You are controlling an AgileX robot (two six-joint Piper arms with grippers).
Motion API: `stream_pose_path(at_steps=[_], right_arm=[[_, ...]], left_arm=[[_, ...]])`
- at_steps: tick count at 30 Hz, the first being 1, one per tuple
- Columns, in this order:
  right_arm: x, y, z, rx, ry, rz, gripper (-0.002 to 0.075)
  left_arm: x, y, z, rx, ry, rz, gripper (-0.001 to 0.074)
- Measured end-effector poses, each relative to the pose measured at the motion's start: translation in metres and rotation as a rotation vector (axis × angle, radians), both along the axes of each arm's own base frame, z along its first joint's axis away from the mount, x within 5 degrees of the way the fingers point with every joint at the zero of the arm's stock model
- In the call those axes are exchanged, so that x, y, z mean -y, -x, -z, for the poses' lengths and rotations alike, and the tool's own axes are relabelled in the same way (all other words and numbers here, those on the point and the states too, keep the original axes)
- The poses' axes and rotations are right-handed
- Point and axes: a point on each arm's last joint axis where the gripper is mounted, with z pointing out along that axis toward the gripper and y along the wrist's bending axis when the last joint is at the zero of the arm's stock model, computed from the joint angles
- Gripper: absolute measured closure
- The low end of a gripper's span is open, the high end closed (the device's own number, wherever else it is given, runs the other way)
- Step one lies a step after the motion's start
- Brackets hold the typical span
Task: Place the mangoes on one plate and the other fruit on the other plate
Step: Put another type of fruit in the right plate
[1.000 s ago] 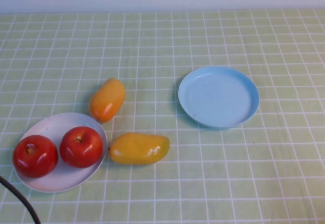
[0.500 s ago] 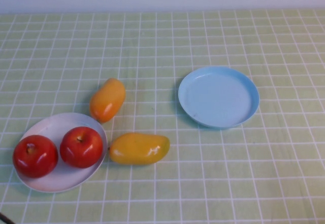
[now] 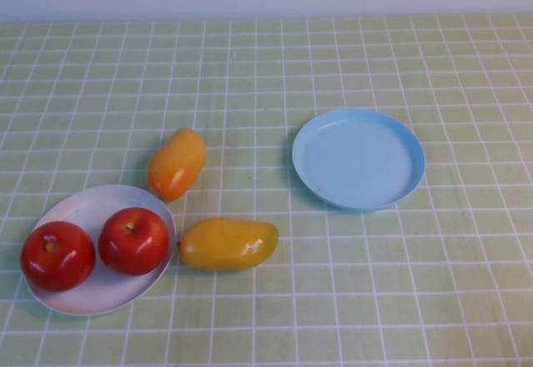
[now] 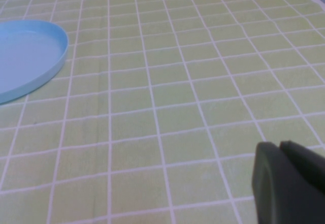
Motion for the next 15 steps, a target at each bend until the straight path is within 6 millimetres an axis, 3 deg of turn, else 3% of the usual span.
stream_pose_path(at_steps=[10,15], right_arm=[[0.000,0.000,0.000,0.002,0.000,0.000,0.0743],[0.000,0.000,0.000,0.002,0.000,0.000,0.0743]], left_arm=[[0.001,0.003,0.025,-0.229,-0.022,0.013,0.0731],[0.001,0.003,0.026,-0.239,-0.024,0.013,0.0731]])
